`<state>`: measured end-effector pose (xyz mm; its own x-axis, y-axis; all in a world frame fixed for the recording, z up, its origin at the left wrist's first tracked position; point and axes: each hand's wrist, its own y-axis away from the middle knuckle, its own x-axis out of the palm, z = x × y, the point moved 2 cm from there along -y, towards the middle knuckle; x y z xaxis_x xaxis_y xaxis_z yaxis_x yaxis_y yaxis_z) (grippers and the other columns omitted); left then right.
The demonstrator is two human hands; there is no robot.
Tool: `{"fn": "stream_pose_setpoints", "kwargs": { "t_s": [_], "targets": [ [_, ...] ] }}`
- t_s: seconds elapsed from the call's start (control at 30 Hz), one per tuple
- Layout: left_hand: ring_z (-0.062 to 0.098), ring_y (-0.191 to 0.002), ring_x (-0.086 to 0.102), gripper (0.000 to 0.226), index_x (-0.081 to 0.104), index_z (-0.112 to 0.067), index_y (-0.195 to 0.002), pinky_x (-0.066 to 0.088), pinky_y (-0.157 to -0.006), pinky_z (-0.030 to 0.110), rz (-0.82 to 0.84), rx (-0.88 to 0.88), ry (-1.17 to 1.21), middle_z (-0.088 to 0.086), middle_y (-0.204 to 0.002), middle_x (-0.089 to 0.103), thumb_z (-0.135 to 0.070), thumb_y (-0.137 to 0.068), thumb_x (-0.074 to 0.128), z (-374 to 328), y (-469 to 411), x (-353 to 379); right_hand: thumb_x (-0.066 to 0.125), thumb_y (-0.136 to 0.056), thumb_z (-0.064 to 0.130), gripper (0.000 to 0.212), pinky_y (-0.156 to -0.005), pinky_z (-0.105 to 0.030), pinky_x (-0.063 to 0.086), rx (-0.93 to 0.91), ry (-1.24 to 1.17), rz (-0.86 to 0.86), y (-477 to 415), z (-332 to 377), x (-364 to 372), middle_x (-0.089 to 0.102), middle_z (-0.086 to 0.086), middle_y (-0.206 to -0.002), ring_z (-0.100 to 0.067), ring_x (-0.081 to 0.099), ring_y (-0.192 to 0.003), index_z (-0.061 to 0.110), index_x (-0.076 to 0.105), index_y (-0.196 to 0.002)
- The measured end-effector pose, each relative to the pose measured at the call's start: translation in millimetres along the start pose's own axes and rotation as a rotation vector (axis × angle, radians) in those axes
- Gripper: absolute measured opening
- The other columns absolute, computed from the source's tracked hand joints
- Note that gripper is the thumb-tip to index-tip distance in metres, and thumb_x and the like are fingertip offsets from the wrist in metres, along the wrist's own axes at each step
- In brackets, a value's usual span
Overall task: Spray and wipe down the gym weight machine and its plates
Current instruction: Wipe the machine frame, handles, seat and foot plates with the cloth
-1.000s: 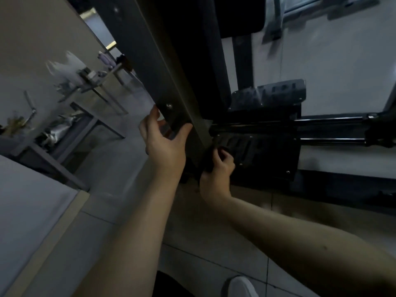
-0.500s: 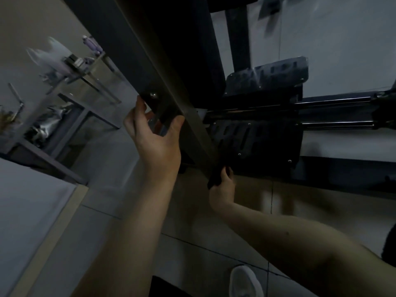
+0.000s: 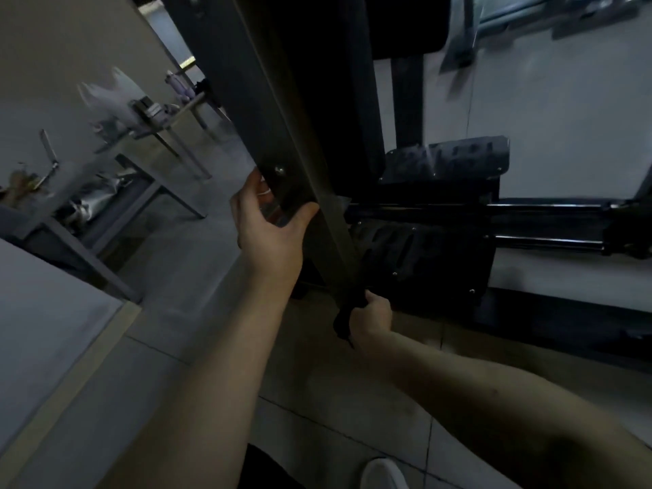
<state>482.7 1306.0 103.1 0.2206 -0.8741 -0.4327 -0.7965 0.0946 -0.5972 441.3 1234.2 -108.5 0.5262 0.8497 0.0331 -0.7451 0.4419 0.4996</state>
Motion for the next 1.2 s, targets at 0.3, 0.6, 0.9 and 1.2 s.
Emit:
{"fn": "stream_pose_setpoints", "kwargs": {
  "t_s": [0.3, 0.6, 0.9, 1.2],
  "targets": [
    [0.004, -0.114, 0.056, 0.068, 0.051, -0.027, -0.135, 0.041, -0.082, -0.001, 0.022, -0.073, 0.035, -0.001, -0.129, 0.055, -0.028, -0.078, 0.087, -3, -8, -4, 0.064, -0.097, 0.004, 0.039, -0.083, -0.001, 0.043, -0.431, -0.057, -0.101, 56, 79, -22, 0.047, 0.007, -0.117, -0.002, 0.052, -0.099, 0.009, 0.057, -0.136],
    [0.003, -0.108, 0.064, 0.024, 0.064, -0.038, -0.12, 0.056, -0.097, 0.034, 0.018, -0.131, 0.173, 0.0, -0.125, 0.065, -0.039, -0.096, 0.063, 1, -15, -14, 0.061, -0.095, 0.0, 0.039, -0.092, -0.001, 0.041, -1.006, -0.018, -0.08, 130, 204, -56, 0.055, 0.004, -0.122, 0.009, 0.051, -0.11, 0.019, 0.068, -0.129],
    [-0.012, -0.094, 0.06, 0.045, 0.062, -0.022, -0.126, 0.041, -0.074, -0.002, 0.03, -0.138, 0.121, -0.008, -0.116, 0.065, -0.022, -0.086, 0.081, 2, -15, -14, 0.064, -0.096, 0.002, 0.038, -0.107, -0.033, 0.048, -0.527, 0.162, -0.133, 70, 97, -31, 0.053, -0.003, -0.132, -0.02, 0.057, -0.119, 0.011, 0.062, -0.133],
    [-0.009, -0.091, 0.06, 0.022, 0.067, -0.026, -0.114, 0.042, -0.073, 0.002, -0.021, -0.074, 0.111, -0.012, -0.102, 0.065, -0.038, -0.095, 0.067, -9, -19, -35, 0.06, -0.099, 0.004, 0.028, -0.077, -0.027, 0.061, -0.676, 0.074, 0.14, 136, 182, -69, 0.078, 0.005, -0.097, -0.01, 0.075, -0.09, 0.027, 0.073, -0.108]
  ]
}}
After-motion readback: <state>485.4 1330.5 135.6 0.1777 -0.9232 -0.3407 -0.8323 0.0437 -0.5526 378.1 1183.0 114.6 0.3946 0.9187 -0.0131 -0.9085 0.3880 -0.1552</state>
